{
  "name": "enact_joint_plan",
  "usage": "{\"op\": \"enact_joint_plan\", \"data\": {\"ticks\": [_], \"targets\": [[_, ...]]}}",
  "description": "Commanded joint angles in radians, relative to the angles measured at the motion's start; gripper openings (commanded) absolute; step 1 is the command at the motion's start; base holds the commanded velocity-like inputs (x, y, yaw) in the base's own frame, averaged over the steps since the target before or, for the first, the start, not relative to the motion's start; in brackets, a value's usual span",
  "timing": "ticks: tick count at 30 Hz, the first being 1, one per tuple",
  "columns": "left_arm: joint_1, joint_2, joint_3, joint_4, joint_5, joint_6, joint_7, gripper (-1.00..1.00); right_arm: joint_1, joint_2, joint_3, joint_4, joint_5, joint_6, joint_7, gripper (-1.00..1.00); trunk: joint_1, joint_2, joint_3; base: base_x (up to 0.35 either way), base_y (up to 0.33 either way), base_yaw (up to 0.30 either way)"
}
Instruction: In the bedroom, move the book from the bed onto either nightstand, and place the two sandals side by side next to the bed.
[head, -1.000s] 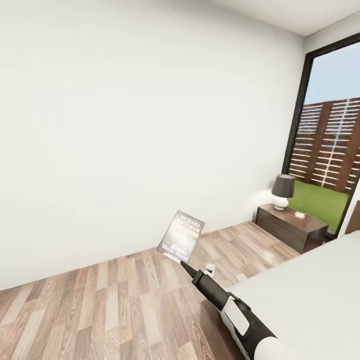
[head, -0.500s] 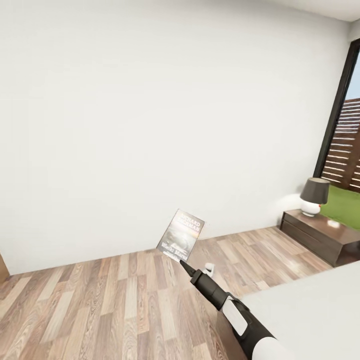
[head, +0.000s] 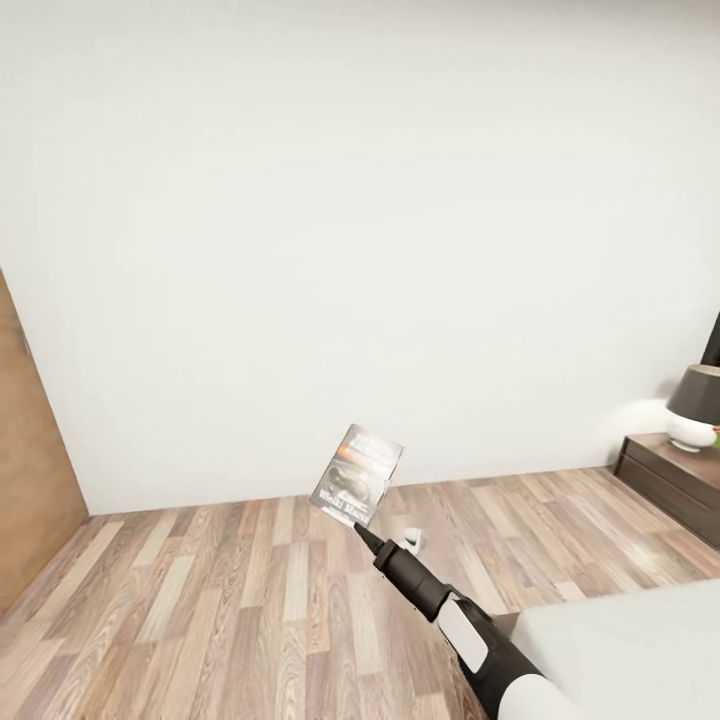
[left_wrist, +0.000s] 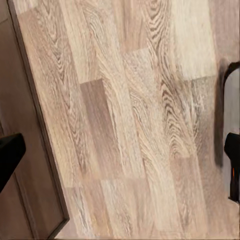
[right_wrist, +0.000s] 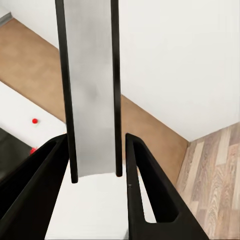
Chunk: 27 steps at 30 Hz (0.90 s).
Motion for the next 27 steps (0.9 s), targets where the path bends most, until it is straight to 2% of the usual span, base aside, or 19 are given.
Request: {"op": "enact_joint_plan", "data": {"ticks": [1,5,9,12,18,27], "targets": [[-0.012,-0.012,-0.008,-0.005,0.014,0.000,0.005,1.00,0.000,0.001,0.006,0.000,-0.013,0.008,-0.003,-1.00,0.000,-0.001,-0.001,0.000,0.000,0.278],[-0.052,-0.064,-0.009,-0.011,0.022,0.002,0.009,1.00,0.000,0.003,0.015,0.000,-0.014,0.008,-0.012,-1.00,0.000,-0.001,-0.003,0.000,0.000,0.277],[-0.071,-0.122,-0.013,-0.014,0.022,0.002,0.014,1.00,0.000,0.004,0.019,0.001,-0.013,0.008,-0.016,-1.00,0.000,-0.001,-0.006,0.000,0.000,0.274],[-0.077,-0.150,-0.016,-0.015,0.022,0.000,0.016,1.00,0.000,0.006,0.020,0.002,-0.013,0.008,-0.017,-1.00,0.000,-0.001,-0.008,0.000,0.000,0.272],[-0.081,-0.168,-0.015,-0.016,0.024,-0.005,0.018,1.00,0.000,0.013,0.021,0.005,-0.013,0.007,-0.023,-1.00,0.000,-0.001,-0.013,0.000,0.000,0.270],[-0.083,-0.175,-0.014,-0.018,0.026,-0.008,0.018,1.00,0.000,0.022,0.023,0.007,-0.013,0.006,-0.067,-1.00,0.000,-0.001,-0.020,0.000,0.000,0.268]]}}
